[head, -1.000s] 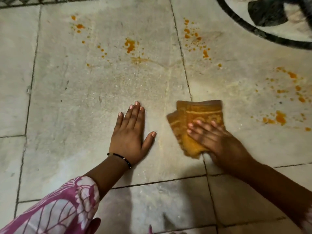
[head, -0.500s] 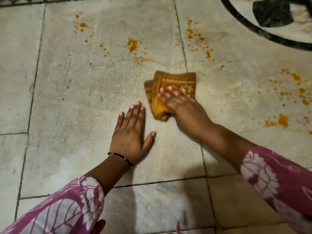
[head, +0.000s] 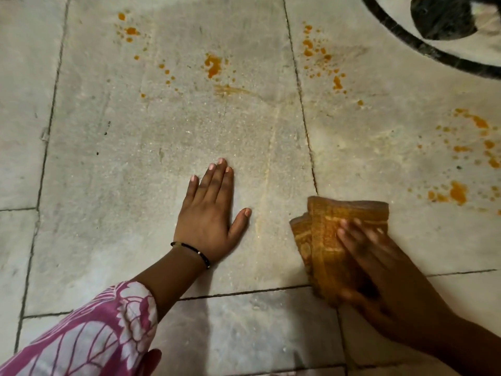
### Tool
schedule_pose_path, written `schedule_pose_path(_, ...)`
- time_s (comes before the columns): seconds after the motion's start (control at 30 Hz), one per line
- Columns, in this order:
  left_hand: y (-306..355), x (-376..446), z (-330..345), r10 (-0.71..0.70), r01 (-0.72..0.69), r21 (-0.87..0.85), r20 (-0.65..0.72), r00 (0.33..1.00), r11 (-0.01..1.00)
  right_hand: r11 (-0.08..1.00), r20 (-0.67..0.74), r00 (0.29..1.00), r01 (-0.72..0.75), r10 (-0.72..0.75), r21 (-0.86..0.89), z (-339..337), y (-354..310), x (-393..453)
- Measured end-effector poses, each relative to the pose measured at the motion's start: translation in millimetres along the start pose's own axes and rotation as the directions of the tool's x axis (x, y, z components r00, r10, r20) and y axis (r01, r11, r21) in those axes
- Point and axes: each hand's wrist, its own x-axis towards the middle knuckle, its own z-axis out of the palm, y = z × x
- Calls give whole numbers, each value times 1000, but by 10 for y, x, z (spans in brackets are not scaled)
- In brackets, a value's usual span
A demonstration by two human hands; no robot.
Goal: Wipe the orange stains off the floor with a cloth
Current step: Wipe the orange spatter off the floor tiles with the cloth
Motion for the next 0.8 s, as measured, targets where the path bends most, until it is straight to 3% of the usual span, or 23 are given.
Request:
schedule_pose_path(0.07,1,-12,-6,-3,3,3,9,1000,1000,995,-46,996,-73,70,-66,39,-167,322)
schedule_pose_path(0.13,10,-3,-15,-3,3,12,8,1000,1000,984,-104,994,-6,-13,-176,112,-308,754)
schedule_pose_path(0.23,19,6,-29,-5,4,13,13,1000,1000,974,-81,995,37,-56,-221,-35,-246,1507)
schedule_pose_path(0.33,33,1,-41,-2,1,20,31,1000,1000,977,-117,987,-132,113,-170,-244,58,1949)
schedule_pose_path(0.43,33,-3,-45,-2,1,10,22,1000,1000,966,-159,974,-186,159,-177,-178,85,1770)
schedule_pose_path(0.6,10,9,-28,6,-6,-4,-15,1000,1000,970,-40,993,99,-111,-222,106,-150,556)
schedule_pose_path(0.67,20,-1,-13,8,-8,-21,-17,1000,1000,965,19,990,142,-142,-220,134,14,131)
schedule_pose_path(0.73,18,-3,-13,6,-7,-34,-27,1000,999,975,14,998,65,-63,-213,35,272,16)
schedule_pose_path(0.8,6,3,-8,7,-8,-37,-26,1000,999,971,-18,995,-103,102,-216,-116,526,187)
